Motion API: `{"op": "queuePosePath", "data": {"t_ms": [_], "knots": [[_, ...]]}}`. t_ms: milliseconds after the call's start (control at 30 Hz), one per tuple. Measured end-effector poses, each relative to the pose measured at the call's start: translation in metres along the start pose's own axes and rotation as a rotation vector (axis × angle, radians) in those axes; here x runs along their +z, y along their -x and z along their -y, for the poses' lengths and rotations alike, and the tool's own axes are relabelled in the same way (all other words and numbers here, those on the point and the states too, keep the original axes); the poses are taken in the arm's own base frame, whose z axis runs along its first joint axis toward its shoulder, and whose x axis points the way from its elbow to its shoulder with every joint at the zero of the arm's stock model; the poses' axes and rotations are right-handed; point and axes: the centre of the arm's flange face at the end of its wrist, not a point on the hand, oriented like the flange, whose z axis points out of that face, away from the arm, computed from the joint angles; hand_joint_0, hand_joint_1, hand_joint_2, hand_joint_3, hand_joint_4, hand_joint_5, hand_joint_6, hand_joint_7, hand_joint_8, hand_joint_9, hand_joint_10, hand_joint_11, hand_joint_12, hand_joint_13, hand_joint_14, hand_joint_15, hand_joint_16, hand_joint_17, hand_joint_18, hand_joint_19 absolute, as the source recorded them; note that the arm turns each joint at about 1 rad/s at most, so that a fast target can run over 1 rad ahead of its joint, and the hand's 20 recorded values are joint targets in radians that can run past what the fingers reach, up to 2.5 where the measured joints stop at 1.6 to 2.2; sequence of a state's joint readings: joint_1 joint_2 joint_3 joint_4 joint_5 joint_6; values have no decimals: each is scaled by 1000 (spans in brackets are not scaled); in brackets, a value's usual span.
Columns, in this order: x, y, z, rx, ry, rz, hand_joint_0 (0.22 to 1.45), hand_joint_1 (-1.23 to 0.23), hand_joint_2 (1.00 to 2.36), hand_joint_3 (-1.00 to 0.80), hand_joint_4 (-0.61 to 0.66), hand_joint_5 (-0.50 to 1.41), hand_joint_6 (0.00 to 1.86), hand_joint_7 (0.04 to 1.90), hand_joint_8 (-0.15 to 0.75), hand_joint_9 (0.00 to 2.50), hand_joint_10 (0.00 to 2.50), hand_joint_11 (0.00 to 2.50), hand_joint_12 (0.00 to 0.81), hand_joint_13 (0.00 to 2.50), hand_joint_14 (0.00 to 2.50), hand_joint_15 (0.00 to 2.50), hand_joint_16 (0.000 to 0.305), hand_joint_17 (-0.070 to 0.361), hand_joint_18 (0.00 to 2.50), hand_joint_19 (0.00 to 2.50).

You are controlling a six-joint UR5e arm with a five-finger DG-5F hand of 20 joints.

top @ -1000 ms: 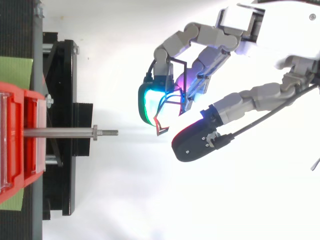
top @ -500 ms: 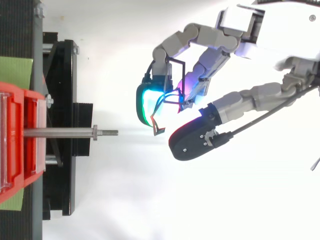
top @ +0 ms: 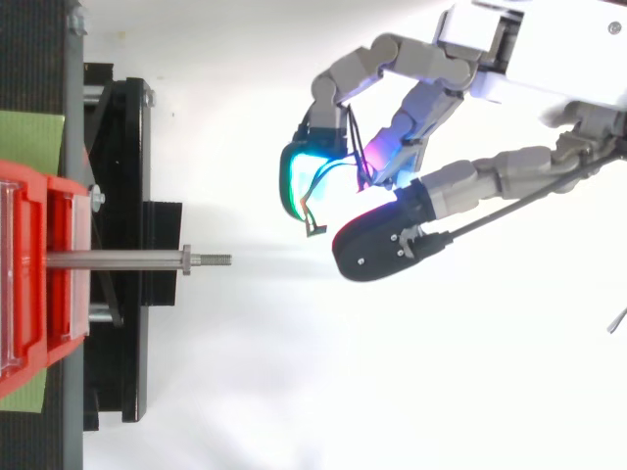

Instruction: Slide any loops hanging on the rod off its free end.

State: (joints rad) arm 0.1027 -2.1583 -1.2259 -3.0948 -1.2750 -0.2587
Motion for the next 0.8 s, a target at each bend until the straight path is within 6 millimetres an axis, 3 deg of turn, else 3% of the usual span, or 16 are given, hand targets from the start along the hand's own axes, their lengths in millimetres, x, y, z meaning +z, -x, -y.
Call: {"op": "queuePosePath", "data": {"t_ms": [800], "knots": [[-2, 2, 2, -8, -24, 14, 575, -230, 1000, -500, 52, -121, 843, 1036, 319, 1161, 16, 502, 338, 1082, 20, 523, 49, 110, 942, 753]]}}
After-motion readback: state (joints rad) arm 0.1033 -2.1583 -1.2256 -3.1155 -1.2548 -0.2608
